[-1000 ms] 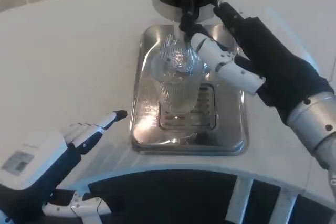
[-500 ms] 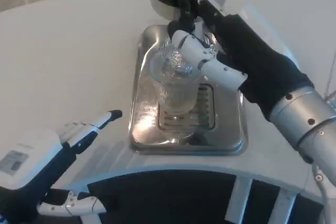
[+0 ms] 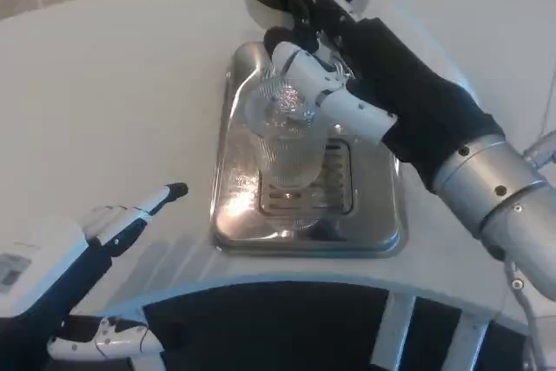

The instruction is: Grasp the cup under the faucet to collect the drink, then remove the cup.

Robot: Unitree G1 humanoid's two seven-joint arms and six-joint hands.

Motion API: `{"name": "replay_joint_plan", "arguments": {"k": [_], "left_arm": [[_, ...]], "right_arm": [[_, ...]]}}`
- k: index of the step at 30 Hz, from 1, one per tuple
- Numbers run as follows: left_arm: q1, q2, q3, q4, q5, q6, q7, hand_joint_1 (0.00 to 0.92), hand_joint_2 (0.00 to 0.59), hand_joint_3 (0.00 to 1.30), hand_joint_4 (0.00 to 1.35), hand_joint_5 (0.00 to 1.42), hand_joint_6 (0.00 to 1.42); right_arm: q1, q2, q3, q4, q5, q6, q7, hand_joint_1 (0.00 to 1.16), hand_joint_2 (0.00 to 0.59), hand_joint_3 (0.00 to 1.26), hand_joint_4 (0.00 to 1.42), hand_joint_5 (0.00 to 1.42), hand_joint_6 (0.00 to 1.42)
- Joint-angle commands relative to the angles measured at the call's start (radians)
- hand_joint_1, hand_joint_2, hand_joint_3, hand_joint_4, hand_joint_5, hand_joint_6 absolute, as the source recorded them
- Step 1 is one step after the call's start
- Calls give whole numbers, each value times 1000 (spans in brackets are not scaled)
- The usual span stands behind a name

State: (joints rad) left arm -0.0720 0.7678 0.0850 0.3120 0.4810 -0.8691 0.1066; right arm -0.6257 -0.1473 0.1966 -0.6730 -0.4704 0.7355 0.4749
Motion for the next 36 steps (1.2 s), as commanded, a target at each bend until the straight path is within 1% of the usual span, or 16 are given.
{"name": "replay_joint_plan", "arguments": {"k": [1, 6, 9, 13, 15, 20, 22, 25, 28, 32, 36], "left_arm": [[23, 10, 16, -16, -13, 9, -19, 97, 75, 104, 86, 153, 255], [27, 6, 20, -21, -16, 11, -28, 97, 75, 107, 86, 153, 254], [28, 7, 22, -22, -20, 12, -32, 97, 75, 107, 86, 153, 253], [33, 8, 25, -25, -26, 14, -35, 97, 75, 107, 86, 153, 253], [34, 8, 26, -26, -29, 15, -38, 97, 75, 107, 86, 153, 253], [38, 7, 29, -26, -35, 17, -43, 97, 75, 107, 86, 153, 253], [40, 6, 30, -26, -40, 20, -45, 97, 75, 107, 86, 153, 253], [44, 4, 31, -28, -53, 27, -54, 97, 75, 107, 86, 153, 253], [50, -10, 31, -37, -125, 73, -98, 95, 72, 76, 61, 156, 252], [53, -44, 34, -78, -260, 180, -179, 109, 45, 2, 23, 157, 253], [55, -84, 36, -145, -318, 274, -216, 109, 37, 0, 5, 157, 257]], "right_arm": [[-25, -38, 37, -15, 28, 11, 30, 186, 488, 0, 0, 0, 0], [-40, -85, 68, -16, 29, -6, 49, 180, 488, 0, 0, 0, 0], [-42, -117, 95, -24, 21, -16, 52, 177, 489, 0, 0, 0, 0], [-35, -165, 151, -45, -14, -47, 61, 174, 489, 0, 0, 0, 0], [-32, -180, 174, -52, -27, -54, 63, 172, 489, 0, 0, 0, 0], [-37, -208, 213, -58, -52, -68, 78, 167, 491, 0, 0, 0, 0], [-39, -220, 222, -60, -59, -75, 83, 163, 492, 0, 0, 0, 0], [-36, -224, 225, -62, -65, -78, 88, 158, 494, 0, 0, 0, 0], [-32, -227, 223, -67, -67, -76, 90, 154, 494, 0, 0, 0, 0], [-30, -232, 220, -72, -69, -72, 94, 149, 495, 0, 0, 0, 0], [-29, -234, 219, -76, -69, -68, 96, 145, 495, 0, 0, 0, 0]]}}
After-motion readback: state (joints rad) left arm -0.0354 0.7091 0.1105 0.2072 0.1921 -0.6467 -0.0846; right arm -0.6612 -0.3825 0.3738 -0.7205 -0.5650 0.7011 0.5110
